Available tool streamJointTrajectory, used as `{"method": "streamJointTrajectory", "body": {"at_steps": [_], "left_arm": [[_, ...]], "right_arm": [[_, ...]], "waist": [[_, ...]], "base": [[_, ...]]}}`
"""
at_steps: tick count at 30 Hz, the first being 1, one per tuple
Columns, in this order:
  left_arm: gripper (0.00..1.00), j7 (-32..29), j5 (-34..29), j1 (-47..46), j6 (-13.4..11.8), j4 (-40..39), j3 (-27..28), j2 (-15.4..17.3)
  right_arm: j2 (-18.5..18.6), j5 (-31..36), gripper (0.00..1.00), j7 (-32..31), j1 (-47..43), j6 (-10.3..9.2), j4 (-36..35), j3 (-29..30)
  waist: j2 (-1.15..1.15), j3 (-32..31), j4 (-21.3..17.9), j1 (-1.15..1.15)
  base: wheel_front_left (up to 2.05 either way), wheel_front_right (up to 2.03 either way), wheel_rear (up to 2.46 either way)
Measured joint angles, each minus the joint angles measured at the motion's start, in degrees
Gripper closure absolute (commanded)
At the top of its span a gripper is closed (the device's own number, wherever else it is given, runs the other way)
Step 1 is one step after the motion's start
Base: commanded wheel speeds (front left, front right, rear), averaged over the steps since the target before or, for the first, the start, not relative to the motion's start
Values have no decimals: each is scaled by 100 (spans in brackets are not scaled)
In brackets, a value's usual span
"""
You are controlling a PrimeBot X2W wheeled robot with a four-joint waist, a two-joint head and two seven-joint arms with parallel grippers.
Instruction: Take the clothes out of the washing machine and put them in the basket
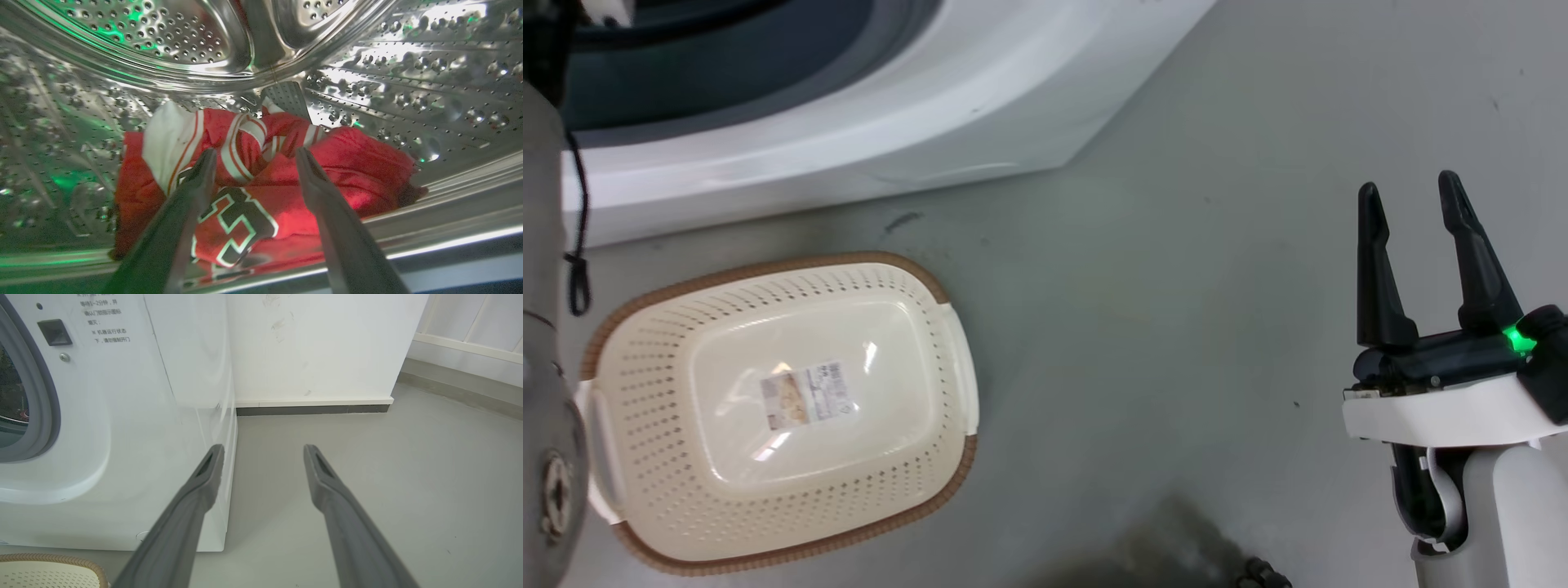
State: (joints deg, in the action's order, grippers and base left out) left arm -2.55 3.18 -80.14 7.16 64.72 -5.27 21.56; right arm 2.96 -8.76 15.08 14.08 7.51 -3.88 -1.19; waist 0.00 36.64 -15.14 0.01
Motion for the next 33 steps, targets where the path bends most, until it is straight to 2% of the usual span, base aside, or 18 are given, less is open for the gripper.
{"method": "streamJointTrajectory", "body": {"at_steps": [12,18,26,27,29,33], "left_arm": [[0,-1566,336,-996,24,379,-946,339],[0,-1978,627,-1174,23,424,-1149,459],[0,-2152,887,-1230,22,370,-1317,537],[31,-2184,922,-1237,22,359,-1360,539],[100,-2178,945,-1237,22,323,-1434,575],[100,-2039,1027,-1174,25,264,-1541,650]], "right_arm": [[-1,-321,0,0,194,0,-103,-74],[-2,-432,0,0,233,0,-116,-83],[-2,-520,0,0,255,0,-114,-85],[-2,-523,0,0,261,0,-113,-83],[-2,-526,0,0,274,0,-114,-75],[-2,-530,0,0,309,0,-111,-60]], "waist": [[0,759,-410,0],[0,948,-524,-1],[0,1050,-547,-1],[0,1054,-548,-1],[0,1062,-545,-1],[0,1046,-537,-1]], "base": [[0,0,0],[0,0,0],[0,0,0],[0,0,0],[0,0,0],[0,0,0]]}}
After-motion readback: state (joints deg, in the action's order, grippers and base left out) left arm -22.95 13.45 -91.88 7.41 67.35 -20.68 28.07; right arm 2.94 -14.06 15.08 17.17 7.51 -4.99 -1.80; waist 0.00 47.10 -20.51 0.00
